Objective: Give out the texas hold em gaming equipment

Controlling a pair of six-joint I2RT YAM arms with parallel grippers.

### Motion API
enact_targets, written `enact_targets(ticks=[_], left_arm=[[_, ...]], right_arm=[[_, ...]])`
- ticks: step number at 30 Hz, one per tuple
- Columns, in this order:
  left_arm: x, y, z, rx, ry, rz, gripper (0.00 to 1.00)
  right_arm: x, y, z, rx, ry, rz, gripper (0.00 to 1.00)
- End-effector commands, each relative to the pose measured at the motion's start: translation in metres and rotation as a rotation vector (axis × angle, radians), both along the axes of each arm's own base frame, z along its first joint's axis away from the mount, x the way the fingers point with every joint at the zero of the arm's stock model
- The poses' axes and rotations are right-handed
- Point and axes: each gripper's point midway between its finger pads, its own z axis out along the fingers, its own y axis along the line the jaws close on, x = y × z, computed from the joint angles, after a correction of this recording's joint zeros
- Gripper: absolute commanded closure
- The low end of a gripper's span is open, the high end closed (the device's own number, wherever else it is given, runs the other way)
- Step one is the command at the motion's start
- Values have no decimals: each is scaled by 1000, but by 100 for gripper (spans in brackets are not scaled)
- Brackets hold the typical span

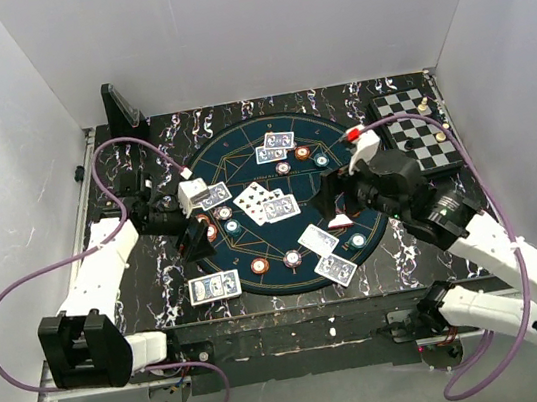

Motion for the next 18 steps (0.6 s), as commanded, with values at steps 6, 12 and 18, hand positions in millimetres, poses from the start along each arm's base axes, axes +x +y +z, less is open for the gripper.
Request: enact_targets(ticks=[6, 12, 18], left_arm=[[53, 39, 16, 48, -11, 453, 2], [81, 84, 16, -35, 88, 707, 2], [80, 96, -9, -71, 229, 683, 2]], right_arm=[[39, -82, -37, 59, 143, -322, 4], [62, -191, -96, -50, 187, -838, 4], [57, -238, -111, -149, 132, -1064, 4]])
